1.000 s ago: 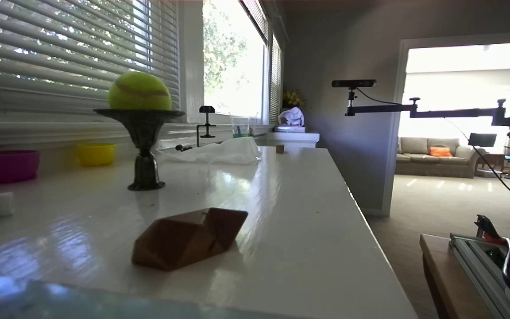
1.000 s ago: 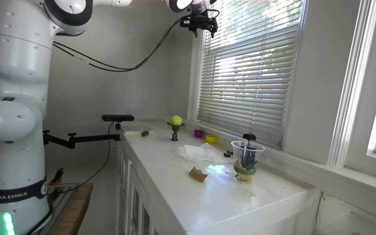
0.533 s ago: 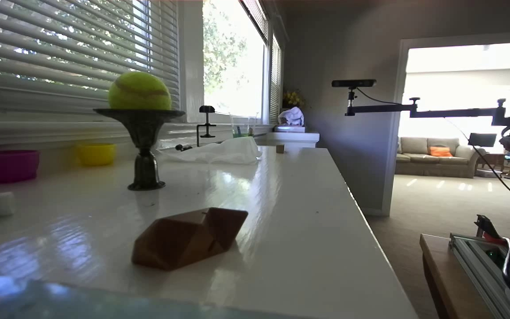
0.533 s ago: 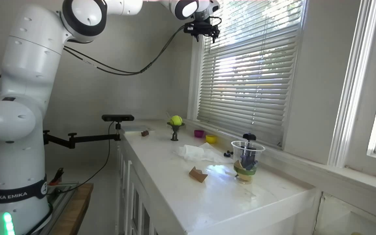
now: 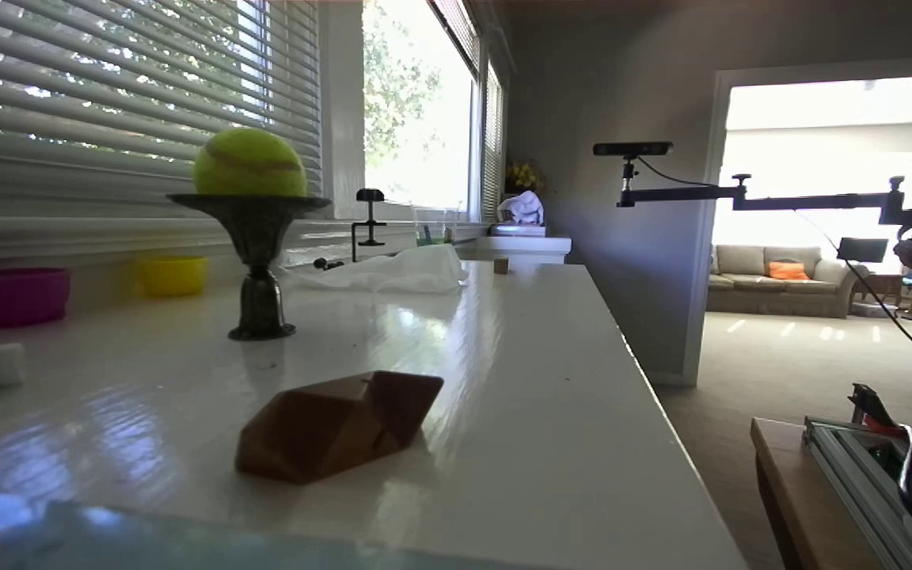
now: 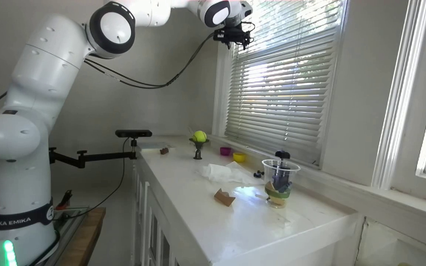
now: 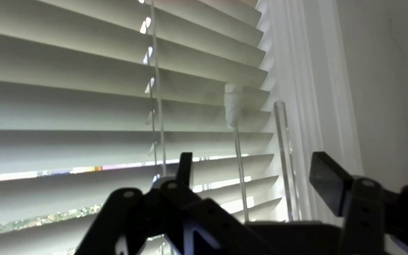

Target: Open up the blinds

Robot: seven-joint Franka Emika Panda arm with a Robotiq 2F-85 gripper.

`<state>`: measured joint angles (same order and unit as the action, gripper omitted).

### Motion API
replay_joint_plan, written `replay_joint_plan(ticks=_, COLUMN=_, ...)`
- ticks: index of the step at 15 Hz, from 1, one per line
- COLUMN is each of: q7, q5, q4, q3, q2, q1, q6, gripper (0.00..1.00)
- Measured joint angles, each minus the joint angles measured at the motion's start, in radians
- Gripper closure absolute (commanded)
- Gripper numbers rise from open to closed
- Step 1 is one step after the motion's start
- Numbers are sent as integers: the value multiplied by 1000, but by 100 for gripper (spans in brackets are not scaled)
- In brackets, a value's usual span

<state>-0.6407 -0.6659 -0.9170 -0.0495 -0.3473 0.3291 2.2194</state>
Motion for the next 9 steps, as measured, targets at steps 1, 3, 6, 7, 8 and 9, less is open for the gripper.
replay_joint_plan(ticks=1, q7=0, q5=0, q4=18, q3=-2, q2=-11, q1=0, q6=0, gripper=52)
replay_joint_plan(ticks=3, q7=0, q5=0, q4=51, q3=-6, q2=-30, q1=1, q6=0, gripper=69)
replay_joint_plan(ticks=6, q7=0, q5=0, q4=90, q3=-11, q2=-57, q1=1, q6=0, gripper=66)
replay_joint_plan(ticks=7, q7=0, q5=0, q4=101, q3=-13, q2=-65, q1=2, q6=-1, gripper=66)
replay_joint_plan(ticks=8, q7=0, q5=0, q4=111, q3=-14, q2=-72, q1=2, q6=-1, gripper=64)
replay_joint_plan(ticks=9, q7=0, q5=0, q4=120, q3=-16, q2=-80, q1=2, q6=-1, gripper=64)
